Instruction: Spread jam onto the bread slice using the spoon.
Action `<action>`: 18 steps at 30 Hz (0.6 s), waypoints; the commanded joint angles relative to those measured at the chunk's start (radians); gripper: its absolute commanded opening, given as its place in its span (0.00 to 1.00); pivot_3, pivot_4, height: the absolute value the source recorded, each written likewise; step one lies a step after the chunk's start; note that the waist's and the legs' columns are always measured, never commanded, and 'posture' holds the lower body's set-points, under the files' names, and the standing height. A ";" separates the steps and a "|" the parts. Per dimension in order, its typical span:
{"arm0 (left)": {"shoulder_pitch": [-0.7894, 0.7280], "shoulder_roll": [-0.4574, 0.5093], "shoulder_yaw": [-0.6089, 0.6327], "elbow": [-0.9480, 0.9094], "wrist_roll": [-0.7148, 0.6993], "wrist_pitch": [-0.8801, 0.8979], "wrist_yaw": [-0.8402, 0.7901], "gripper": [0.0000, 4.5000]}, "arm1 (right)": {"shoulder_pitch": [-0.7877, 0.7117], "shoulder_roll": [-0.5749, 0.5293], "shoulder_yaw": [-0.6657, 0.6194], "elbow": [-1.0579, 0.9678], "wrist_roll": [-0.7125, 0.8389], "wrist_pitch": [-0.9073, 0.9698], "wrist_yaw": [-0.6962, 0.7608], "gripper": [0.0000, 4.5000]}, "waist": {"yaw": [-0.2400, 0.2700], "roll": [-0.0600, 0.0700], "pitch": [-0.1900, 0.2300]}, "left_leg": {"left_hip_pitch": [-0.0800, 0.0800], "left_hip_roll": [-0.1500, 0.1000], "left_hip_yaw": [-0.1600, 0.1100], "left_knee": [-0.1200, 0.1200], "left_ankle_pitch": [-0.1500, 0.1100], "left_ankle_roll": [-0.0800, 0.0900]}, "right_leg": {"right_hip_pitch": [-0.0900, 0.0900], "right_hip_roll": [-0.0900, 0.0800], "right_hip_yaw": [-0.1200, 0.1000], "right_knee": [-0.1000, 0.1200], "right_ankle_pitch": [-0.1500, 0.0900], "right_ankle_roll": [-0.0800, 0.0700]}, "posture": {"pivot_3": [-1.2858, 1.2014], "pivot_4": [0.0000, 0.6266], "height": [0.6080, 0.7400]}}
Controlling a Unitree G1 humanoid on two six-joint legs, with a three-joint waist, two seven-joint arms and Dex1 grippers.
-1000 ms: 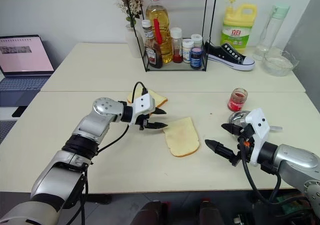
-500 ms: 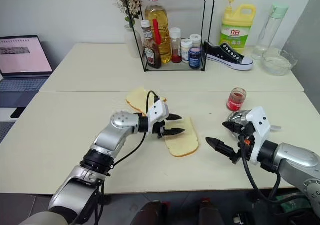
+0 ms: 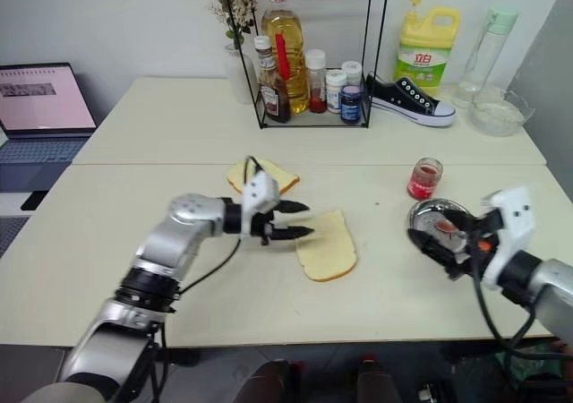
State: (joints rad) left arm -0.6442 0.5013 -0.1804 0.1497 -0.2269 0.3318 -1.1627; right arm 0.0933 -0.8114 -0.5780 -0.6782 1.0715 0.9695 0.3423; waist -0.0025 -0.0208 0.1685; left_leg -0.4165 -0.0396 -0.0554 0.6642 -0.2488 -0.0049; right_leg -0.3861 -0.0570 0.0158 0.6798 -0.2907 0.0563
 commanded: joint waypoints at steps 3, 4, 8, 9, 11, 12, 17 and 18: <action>-0.001 0.094 0.083 -0.240 -0.158 0.144 -0.067 0.60 | 0.031 0.050 -0.155 0.077 0.063 -0.015 -0.088 1.00 | 0.000 0.001 0.000 | 0.001 0.000 0.000 0.000 0.000 0.000 | 0.001 0.000 0.001 0.000 0.000 0.000 | 0.52 0.24 1.00; 0.003 0.108 0.094 -0.269 -0.180 0.171 -0.066 0.60 | 0.025 0.073 -0.171 0.098 0.086 -0.016 -0.123 1.00 | 0.000 0.001 0.000 | 0.001 0.000 0.000 0.000 0.000 0.000 | 0.001 0.000 0.001 0.000 0.000 0.000 | 0.52 0.24 1.00; 0.042 0.171 0.109 -0.415 -0.270 0.267 -0.086 0.60 | 0.024 0.152 -0.193 0.167 0.157 -0.020 -0.210 1.00 | -0.002 0.001 -0.001 | 0.001 0.000 0.000 0.000 0.000 0.000 | 0.001 0.000 0.001 0.000 0.000 0.000 | 0.52 0.24 1.00; 0.053 0.185 0.108 -0.444 -0.286 0.281 -0.090 0.60 | 0.023 0.164 -0.185 0.184 0.151 -0.024 -0.221 1.00 | -0.003 0.001 -0.001 | 0.001 0.000 0.000 0.000 0.000 0.000 | 0.001 0.000 0.001 0.000 0.000 0.000 | 0.52 0.24 1.00; 0.066 0.198 0.107 -0.475 -0.303 0.296 -0.081 0.60 | 0.015 0.182 -0.171 0.221 0.132 -0.033 -0.247 1.00 | -0.003 0.002 -0.001 | 0.001 0.000 0.000 0.000 0.000 0.000 | 0.001 0.000 0.002 0.000 0.000 0.000 | 0.52 0.24 1.00; 0.070 0.198 0.105 -0.482 -0.305 0.295 -0.073 0.60 | 0.003 0.196 -0.168 0.244 0.132 -0.040 -0.265 1.00 | -0.002 0.002 -0.001 | 0.001 0.000 0.001 0.000 0.000 0.000 | 0.001 0.000 0.002 0.000 0.000 0.000 | 0.52 0.24 1.00; 0.080 0.182 0.115 -0.498 -0.316 0.298 -0.023 0.60 | -0.087 0.287 -0.187 0.375 0.181 -0.086 -0.370 1.00 | -0.004 0.002 -0.001 | 0.002 0.000 0.001 0.000 0.000 0.000 | 0.002 0.001 0.001 0.000 0.000 0.000 | 0.52 0.24 1.00; 0.079 0.176 0.115 -0.500 -0.320 0.301 -0.012 0.60 | -0.105 0.297 -0.187 0.403 0.179 -0.096 -0.378 1.00 | -0.003 0.003 0.000 | 0.002 0.000 0.001 0.000 0.000 0.000 | 0.002 0.001 0.001 0.000 0.000 0.000 | 0.52 0.24 1.00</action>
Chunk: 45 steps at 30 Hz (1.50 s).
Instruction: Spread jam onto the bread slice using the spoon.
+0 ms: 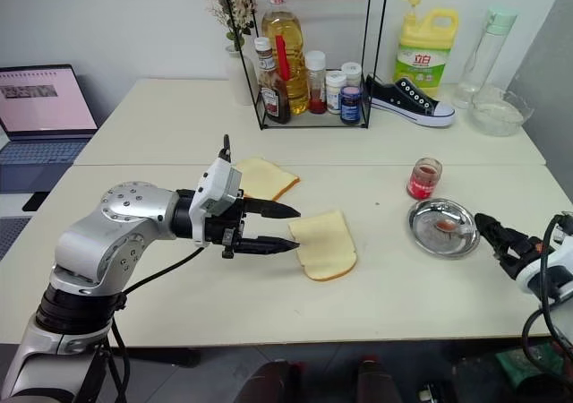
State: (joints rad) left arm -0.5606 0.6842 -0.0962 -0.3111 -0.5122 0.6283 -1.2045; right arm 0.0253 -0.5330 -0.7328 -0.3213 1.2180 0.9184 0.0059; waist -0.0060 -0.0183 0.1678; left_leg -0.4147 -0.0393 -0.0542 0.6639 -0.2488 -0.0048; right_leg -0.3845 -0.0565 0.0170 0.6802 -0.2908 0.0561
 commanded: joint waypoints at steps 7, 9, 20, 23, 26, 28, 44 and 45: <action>-0.053 -0.070 0.006 0.019 0.002 -0.019 0.107 0.60 | -0.179 0.078 -0.002 0.299 -0.058 -0.149 -0.055 1.00 | 0.001 0.002 0.000 | 0.000 0.000 0.001 0.000 0.000 0.000 | 0.000 0.000 0.000 0.000 0.000 0.000 | 0.52 0.24 1.00; -0.049 -0.061 0.010 0.009 -0.008 -0.010 0.106 0.60 | -0.188 0.085 0.001 0.332 -0.071 -0.162 -0.044 1.00 | 0.000 0.002 -0.001 | 0.000 0.000 0.001 -0.001 0.000 0.000 | -0.001 0.000 0.000 0.000 0.000 0.000 | 0.52 0.24 1.00; -0.035 -0.045 0.012 -0.025 -0.029 0.016 0.121 0.60 | -0.201 0.120 0.014 0.344 -0.048 -0.159 -0.016 1.00 | -0.006 0.004 -0.001 | 0.000 0.000 0.002 -0.001 0.000 0.000 | -0.001 0.000 0.001 0.000 0.000 0.000 | 0.52 0.24 1.00; -0.040 -0.046 0.007 -0.027 -0.031 0.018 0.125 0.60 | -0.231 0.113 0.016 0.397 -0.046 -0.156 0.027 1.00 | -0.010 0.004 -0.001 | 0.000 0.000 0.002 -0.001 0.000 0.000 | -0.001 0.000 0.001 0.000 0.000 0.000 | 0.52 0.24 1.00; -0.045 -0.042 0.005 -0.024 -0.035 0.017 0.122 0.60 | -0.257 0.109 0.010 0.450 -0.050 -0.158 0.058 1.00 | -0.010 0.004 -0.001 | 0.000 0.000 0.002 -0.001 0.000 0.000 | -0.001 0.001 0.001 0.000 0.000 0.000 | 0.52 0.24 1.00; -0.051 -0.039 0.003 -0.018 -0.033 0.015 0.117 0.60 | -0.277 0.105 0.011 0.486 -0.057 -0.162 0.083 1.00 | -0.011 0.004 -0.001 | 0.000 0.000 0.002 -0.001 0.000 0.000 | -0.001 0.001 0.001 0.000 0.000 0.000 | 0.52 0.24 1.00; -0.061 -0.036 -0.004 -0.003 -0.025 0.003 0.110 0.61 | -0.305 0.109 0.013 0.543 -0.094 -0.171 0.143 0.49 | -0.017 0.004 -0.001 | 0.000 0.000 0.002 -0.001 0.000 0.000 | -0.001 0.001 0.001 0.000 0.000 0.000 | 0.52 0.24 1.00; -0.062 -0.037 -0.005 -0.001 -0.024 0.001 0.109 0.61 | -0.304 0.108 0.012 0.543 -0.093 -0.170 0.144 0.40 | -0.017 0.004 -0.001 | 0.000 0.000 0.002 -0.001 0.000 0.000 | -0.001 0.001 0.001 0.000 0.000 0.000 | 0.52 0.24 1.00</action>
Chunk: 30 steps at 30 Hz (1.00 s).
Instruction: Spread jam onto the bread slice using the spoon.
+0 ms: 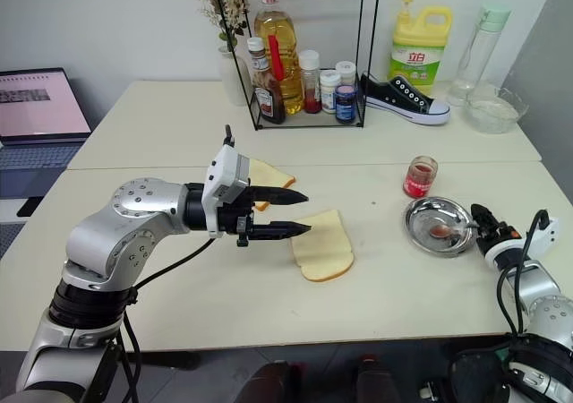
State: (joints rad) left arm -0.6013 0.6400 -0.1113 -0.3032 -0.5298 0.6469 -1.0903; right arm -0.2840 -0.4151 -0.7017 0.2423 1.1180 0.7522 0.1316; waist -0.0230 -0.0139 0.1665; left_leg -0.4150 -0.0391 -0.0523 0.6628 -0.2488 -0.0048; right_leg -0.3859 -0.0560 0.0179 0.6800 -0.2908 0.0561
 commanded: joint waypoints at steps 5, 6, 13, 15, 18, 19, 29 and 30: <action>-0.026 0.006 0.008 0.002 -0.002 -0.023 -0.012 0.61 | 0.017 -0.011 -0.017 -0.034 0.006 -0.001 0.025 0.00 | 0.000 0.000 0.000 | 0.000 0.000 0.000 0.000 0.000 0.000 | 0.000 0.000 0.000 0.000 0.000 0.000 | 0.52 0.24 1.00; -0.027 0.006 0.008 0.004 -0.002 -0.024 -0.014 0.61 | 0.021 -0.010 -0.018 -0.040 0.010 0.001 0.026 0.00 | 0.000 0.000 0.000 | 0.000 0.000 0.000 0.000 0.000 0.000 | 0.000 0.000 0.000 0.000 0.000 0.000 | 0.52 0.24 1.00; -0.030 0.004 0.011 0.014 0.001 -0.031 -0.015 0.61 | 0.045 -0.012 -0.039 -0.133 0.061 0.020 0.017 0.00 | 0.000 0.000 0.000 | 0.000 0.000 0.000 0.000 0.000 0.000 | 0.000 0.000 0.000 0.000 0.000 0.000 | 0.52 0.24 1.00; -0.034 0.003 0.017 0.018 -0.002 -0.029 -0.011 0.61 | 0.045 -0.021 -0.043 -0.200 0.095 0.037 0.000 0.00 | 0.000 0.001 0.000 | 0.000 0.000 0.000 0.000 0.000 0.000 | 0.000 0.000 0.000 0.000 0.000 0.000 | 0.52 0.24 1.00; -0.040 -0.005 0.024 0.022 -0.012 -0.022 -0.002 0.61 | 0.027 -0.053 -0.025 -0.298 0.123 0.063 -0.026 0.00 | -0.002 0.001 0.001 | 0.000 0.000 0.000 0.000 0.000 0.000 | 0.000 0.000 0.000 0.000 0.000 0.000 | 0.52 0.24 1.00; -0.042 -0.007 0.021 0.023 -0.010 -0.027 -0.004 0.61 | 0.017 -0.067 -0.008 -0.323 0.117 0.069 -0.031 0.00 | -0.002 0.001 0.001 | 0.000 0.000 0.000 0.000 0.000 0.000 | 0.000 0.000 0.000 0.000 0.000 0.000 | 0.52 0.24 1.00; -0.127 -0.082 0.000 0.161 0.069 -0.135 0.029 0.61 | -0.279 -0.187 0.211 -0.273 -0.107 0.004 0.011 0.00 | -0.004 0.001 0.001 | 0.000 0.000 0.000 0.000 0.000 0.000 | -0.001 0.000 0.000 0.000 0.000 0.000 | 0.52 0.24 1.00; -0.134 -0.090 -0.001 0.172 0.074 -0.142 0.031 0.61 | -0.307 -0.187 0.222 -0.250 -0.132 -0.012 0.021 0.00 | -0.003 0.001 0.001 | -0.001 0.000 0.000 0.000 0.000 0.000 | -0.001 0.000 -0.001 -0.001 0.000 0.000 | 0.52 0.24 1.00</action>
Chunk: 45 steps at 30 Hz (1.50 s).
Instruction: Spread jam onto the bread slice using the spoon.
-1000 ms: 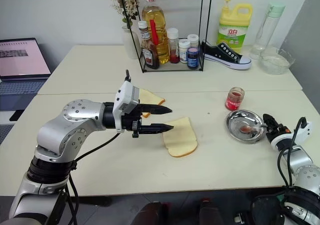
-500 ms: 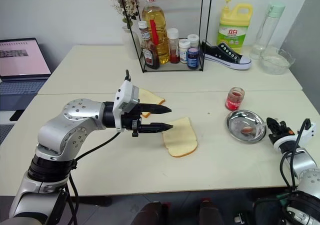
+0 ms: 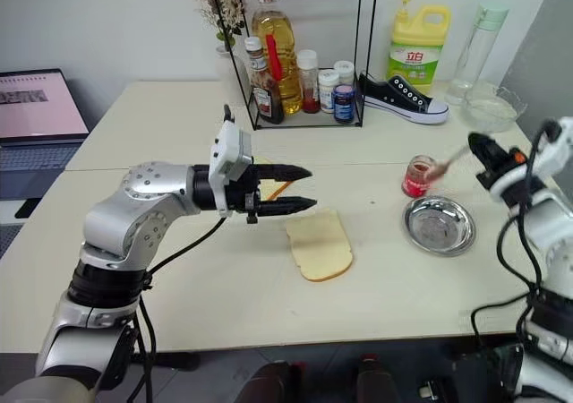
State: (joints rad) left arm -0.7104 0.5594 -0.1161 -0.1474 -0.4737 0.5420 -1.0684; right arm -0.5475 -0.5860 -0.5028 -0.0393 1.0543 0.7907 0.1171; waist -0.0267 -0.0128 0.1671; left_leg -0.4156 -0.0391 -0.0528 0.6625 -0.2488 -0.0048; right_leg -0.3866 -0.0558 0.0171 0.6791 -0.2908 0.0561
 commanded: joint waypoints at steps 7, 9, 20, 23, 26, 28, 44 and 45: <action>-0.025 -0.015 -0.003 0.025 0.038 -0.057 0.005 0.61 | -0.149 -0.058 0.098 0.194 -0.251 -0.149 0.141 0.00 | 0.002 0.000 0.000 | -0.002 -0.001 0.001 0.000 0.000 0.000 | -0.001 -0.001 0.001 0.000 0.000 0.000 | 0.52 0.24 1.00; -0.025 -0.015 -0.003 0.026 0.041 -0.060 0.005 0.61 | -0.164 -0.059 0.116 0.232 -0.299 -0.182 0.165 0.00 | 0.000 0.000 0.000 | -0.002 -0.001 0.001 0.000 0.000 0.000 | -0.001 -0.001 0.001 0.000 0.000 0.000 | 0.52 0.24 1.00; -0.032 -0.022 -0.013 0.028 0.051 -0.067 0.008 0.61 | -0.245 0.005 0.153 0.390 -0.442 -0.283 0.236 0.00 | -0.002 0.000 0.000 | -0.001 0.000 0.001 0.000 0.000 0.000 | -0.002 -0.001 0.001 0.000 0.000 0.000 | 0.52 0.24 1.00; -0.032 -0.022 -0.014 0.029 0.054 -0.068 0.007 0.61 | -0.270 0.019 0.169 0.432 -0.477 -0.309 0.253 0.00 | -0.002 0.000 0.000 | -0.001 0.000 0.001 0.000 0.000 0.000 | -0.002 -0.001 0.001 0.000 0.000 0.000 | 0.52 0.24 1.00; -0.036 -0.023 -0.013 0.030 0.055 -0.067 0.008 0.61 | -0.282 0.026 0.182 0.467 -0.511 -0.335 0.273 0.00 | -0.002 0.000 0.000 | -0.001 -0.001 0.001 0.000 0.000 0.000 | -0.002 -0.001 0.001 0.000 0.000 0.000 | 0.52 0.24 1.00; -0.035 -0.022 -0.012 0.026 0.054 -0.065 0.009 0.61 | -0.289 0.033 0.184 0.489 -0.528 -0.350 0.284 0.00 | -0.002 0.000 0.000 | -0.001 0.000 0.001 0.000 0.000 0.000 | -0.002 -0.001 0.001 0.000 0.000 0.000 | 0.52 0.24 1.00; -0.019 0.005 0.001 0.000 0.048 -0.053 0.007 0.61 | -0.251 0.081 0.310 0.555 -0.726 -0.524 0.368 0.00 | -0.003 0.000 0.000 | -0.001 0.000 0.001 0.000 0.000 -0.001 | -0.002 -0.001 0.001 0.001 0.000 0.000 | 0.52 0.24 1.00; -0.020 0.006 0.001 0.000 0.047 -0.052 0.008 0.61 | -0.251 0.087 0.304 0.555 -0.720 -0.516 0.370 0.00 | -0.003 0.000 0.000 | -0.001 0.000 0.001 0.000 0.000 -0.001 | -0.002 -0.001 0.001 0.001 0.000 0.000 | 0.52 0.24 1.00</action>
State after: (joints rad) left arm -0.7188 0.5542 -0.1358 -0.1123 -0.4206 0.4943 -1.0597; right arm -0.7909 -0.4968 -0.1819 0.5360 0.3317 0.2901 0.4768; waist -0.0299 -0.0126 0.1674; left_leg -0.4169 -0.0395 -0.0518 0.6629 -0.2485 -0.0053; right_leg -0.3889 -0.0566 0.0182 0.6797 -0.2908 0.0562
